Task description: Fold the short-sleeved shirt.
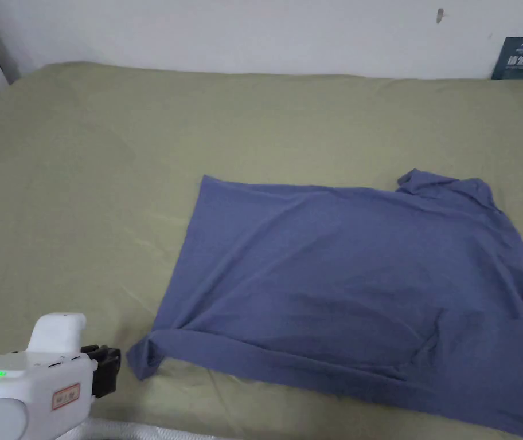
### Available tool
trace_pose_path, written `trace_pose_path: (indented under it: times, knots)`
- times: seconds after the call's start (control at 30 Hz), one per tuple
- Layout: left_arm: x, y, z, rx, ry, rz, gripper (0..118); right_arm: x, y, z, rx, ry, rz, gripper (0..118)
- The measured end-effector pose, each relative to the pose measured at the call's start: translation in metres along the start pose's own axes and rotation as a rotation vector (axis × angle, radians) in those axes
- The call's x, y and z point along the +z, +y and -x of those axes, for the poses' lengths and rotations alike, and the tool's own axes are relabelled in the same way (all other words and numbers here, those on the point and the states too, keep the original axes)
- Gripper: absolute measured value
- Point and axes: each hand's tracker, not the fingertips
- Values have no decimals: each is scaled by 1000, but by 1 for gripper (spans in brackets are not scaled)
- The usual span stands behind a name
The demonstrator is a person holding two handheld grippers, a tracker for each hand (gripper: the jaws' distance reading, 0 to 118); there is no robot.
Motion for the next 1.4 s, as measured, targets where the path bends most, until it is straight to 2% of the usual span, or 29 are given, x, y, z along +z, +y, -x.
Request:
trace_pose_path:
  times: [0.03,0.07,0.1,0.13,0.23,0.27,0.3,0.33,0.4,0.43,0.63,0.67,0.73,0.77,0.83,0.9,0.93,1.0,1.03,1.07,1.17,1.4]
  knots:
    - [-3,2,-2,5,-22,3,20,7,2,16,2,0,2,0]
    - [-8,6,-3,3,-7,11,72,10,2,27,3,2,5,0]
    - [-16,8,-6,-4,11,40,109,12,2,37,10,-2,9,0]
    - [-23,9,-8,-11,6,33,117,6,5,15,11,2,11,0]
    - [-50,16,-8,-28,48,79,116,7,9,20,26,7,23,0]
    - [-58,18,-8,-21,50,86,115,0,7,8,30,7,27,0]
    - [-64,20,-8,-20,54,99,113,-3,8,2,34,6,32,0]
    - [-67,20,-5,-12,62,100,101,-3,10,0,40,2,35,0]
    - [-66,23,-7,-15,29,101,24,-6,7,-2,55,2,40,0]
    - [-69,24,-9,-19,27,108,8,-6,8,-4,58,0,39,0]
    - [-63,23,-15,-18,22,114,5,-14,13,-26,63,16,39,2]
    - [-62,23,-15,-15,18,115,5,-16,9,-21,64,21,40,29]
    - [-59,21,-17,-18,18,116,5,-20,9,-24,72,26,43,107]
    - [-59,21,-18,-23,22,118,5,-26,10,-26,88,22,69,116]
    - [-58,22,-19,-15,21,116,5,-34,6,-17,102,34,52,104]
    - [-56,20,-20,-10,25,118,5,-43,6,-17,118,23,95,103]
    - [-56,20,-21,-7,25,117,5,-43,5,-7,121,19,91,97]
    - [-57,20,-20,-6,27,119,5,-48,6,-2,139,6,101,52]
    - [-57,21,-20,0,26,119,5,-53,6,-3,152,-9,121,22]
    - [-57,22,-19,3,22,121,5,-53,6,-4,154,-4,112,2]
    - [-55,25,-15,4,20,120,5,-52,13,-7,156,10,118,1]
    - [-51,69,-21,-36,11,62,5,-40,71,9,164,7,-8,1]
